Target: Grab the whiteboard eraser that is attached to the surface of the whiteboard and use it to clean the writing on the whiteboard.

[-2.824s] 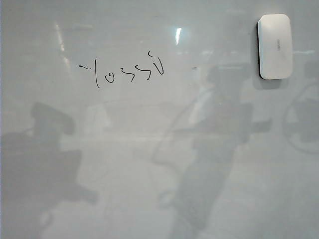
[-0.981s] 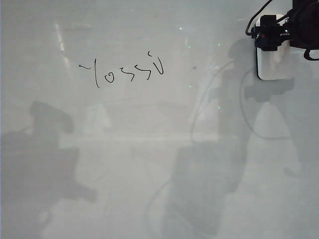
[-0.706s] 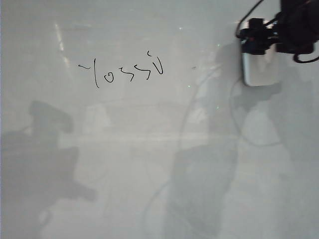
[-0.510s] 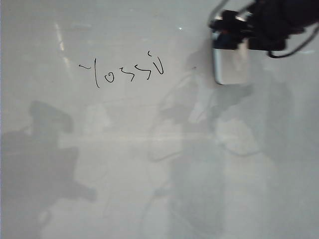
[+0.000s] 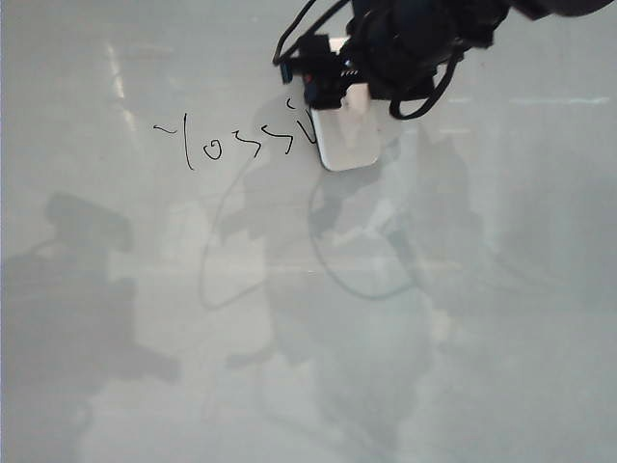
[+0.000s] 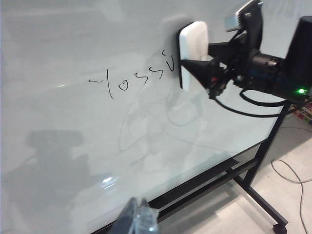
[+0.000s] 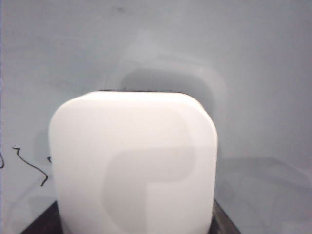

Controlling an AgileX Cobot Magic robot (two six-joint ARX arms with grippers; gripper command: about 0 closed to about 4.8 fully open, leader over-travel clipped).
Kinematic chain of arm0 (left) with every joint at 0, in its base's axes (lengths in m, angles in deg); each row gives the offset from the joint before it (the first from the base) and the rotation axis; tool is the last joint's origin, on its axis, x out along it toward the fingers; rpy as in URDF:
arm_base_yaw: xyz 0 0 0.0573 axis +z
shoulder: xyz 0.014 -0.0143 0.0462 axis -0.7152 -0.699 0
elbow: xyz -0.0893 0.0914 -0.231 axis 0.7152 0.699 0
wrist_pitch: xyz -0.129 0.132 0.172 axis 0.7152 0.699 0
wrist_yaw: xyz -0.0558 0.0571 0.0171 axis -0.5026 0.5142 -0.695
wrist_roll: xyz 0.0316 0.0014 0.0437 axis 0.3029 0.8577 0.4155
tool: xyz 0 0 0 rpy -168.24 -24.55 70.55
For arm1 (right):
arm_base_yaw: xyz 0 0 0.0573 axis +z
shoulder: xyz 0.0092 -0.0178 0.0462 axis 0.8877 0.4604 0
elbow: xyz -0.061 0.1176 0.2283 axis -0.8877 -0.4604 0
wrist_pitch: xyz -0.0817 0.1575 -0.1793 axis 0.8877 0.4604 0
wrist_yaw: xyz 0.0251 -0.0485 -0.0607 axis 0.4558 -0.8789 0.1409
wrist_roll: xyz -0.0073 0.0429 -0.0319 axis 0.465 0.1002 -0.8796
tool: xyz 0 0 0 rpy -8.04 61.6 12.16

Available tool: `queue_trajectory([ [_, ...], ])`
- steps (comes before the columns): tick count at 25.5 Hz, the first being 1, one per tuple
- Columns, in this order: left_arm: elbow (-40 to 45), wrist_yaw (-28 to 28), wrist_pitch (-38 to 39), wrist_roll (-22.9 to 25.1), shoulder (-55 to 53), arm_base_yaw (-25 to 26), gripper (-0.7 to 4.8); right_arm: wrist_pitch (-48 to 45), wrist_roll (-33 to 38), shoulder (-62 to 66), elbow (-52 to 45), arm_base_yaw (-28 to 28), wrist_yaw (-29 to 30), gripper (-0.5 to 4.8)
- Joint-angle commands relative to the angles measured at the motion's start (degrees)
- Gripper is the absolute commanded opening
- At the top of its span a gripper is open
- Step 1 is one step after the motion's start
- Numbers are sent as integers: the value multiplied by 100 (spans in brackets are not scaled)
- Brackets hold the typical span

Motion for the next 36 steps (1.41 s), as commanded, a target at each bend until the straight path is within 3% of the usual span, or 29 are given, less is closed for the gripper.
queue_trajectory([
  [1, -20, 2, -72, 4, 2, -4, -4, -181, -181, 245, 245, 26, 24, 139],
  [36, -17, 111, -280, -20, 2, -4, -4, -256, -498, 3206, 3185, 949, 682, 149],
])
